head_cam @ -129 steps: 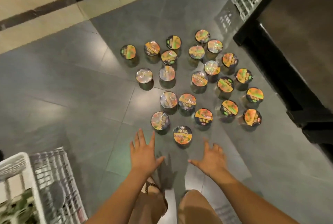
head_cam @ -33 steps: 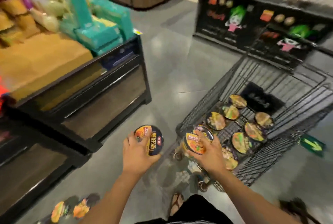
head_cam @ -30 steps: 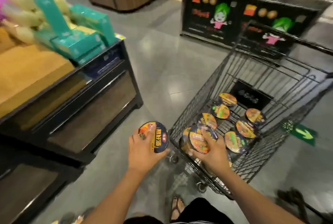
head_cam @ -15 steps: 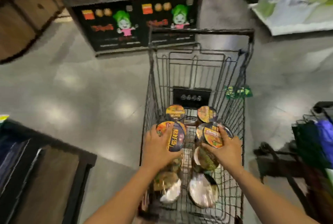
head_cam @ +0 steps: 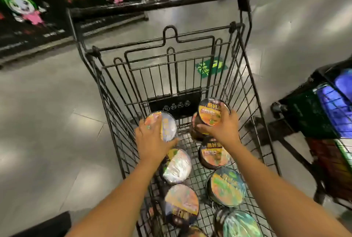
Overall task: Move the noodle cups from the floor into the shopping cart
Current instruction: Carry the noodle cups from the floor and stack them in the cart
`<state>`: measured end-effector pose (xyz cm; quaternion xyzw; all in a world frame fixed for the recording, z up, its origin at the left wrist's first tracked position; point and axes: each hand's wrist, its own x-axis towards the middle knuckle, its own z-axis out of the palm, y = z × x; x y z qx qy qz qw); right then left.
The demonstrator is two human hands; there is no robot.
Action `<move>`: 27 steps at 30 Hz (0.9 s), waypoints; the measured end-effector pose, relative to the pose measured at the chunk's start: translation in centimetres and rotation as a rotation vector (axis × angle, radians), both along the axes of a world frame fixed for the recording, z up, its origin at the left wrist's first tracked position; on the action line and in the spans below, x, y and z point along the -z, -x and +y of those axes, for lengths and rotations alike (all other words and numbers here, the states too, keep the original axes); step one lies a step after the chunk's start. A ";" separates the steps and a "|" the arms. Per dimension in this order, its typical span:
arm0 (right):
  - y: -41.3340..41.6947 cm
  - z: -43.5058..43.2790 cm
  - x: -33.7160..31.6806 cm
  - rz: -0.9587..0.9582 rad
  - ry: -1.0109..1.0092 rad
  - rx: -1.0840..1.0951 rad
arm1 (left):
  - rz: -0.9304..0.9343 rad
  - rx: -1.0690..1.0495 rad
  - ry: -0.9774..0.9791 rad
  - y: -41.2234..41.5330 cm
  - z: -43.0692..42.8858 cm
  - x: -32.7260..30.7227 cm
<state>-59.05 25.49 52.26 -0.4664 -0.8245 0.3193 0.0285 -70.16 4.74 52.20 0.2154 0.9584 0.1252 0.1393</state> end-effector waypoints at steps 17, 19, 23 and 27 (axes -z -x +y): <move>-3.5 -2.5 -1.6 -0.174 -0.076 -0.029 | -0.094 0.022 0.108 -1.7 -1.0 -1.4; -5.7 -3.6 -3.0 -0.222 -0.070 -0.073 | -0.072 0.027 0.122 -3.5 -1.6 -3.0; -11.6 -6.3 -5.4 -0.305 -0.040 -0.146 | -0.044 0.081 0.198 -9.1 -2.8 -6.1; -19.5 -9.5 -5.9 -0.405 -0.010 -0.219 | -0.066 0.187 0.241 -16.8 -4.0 -7.6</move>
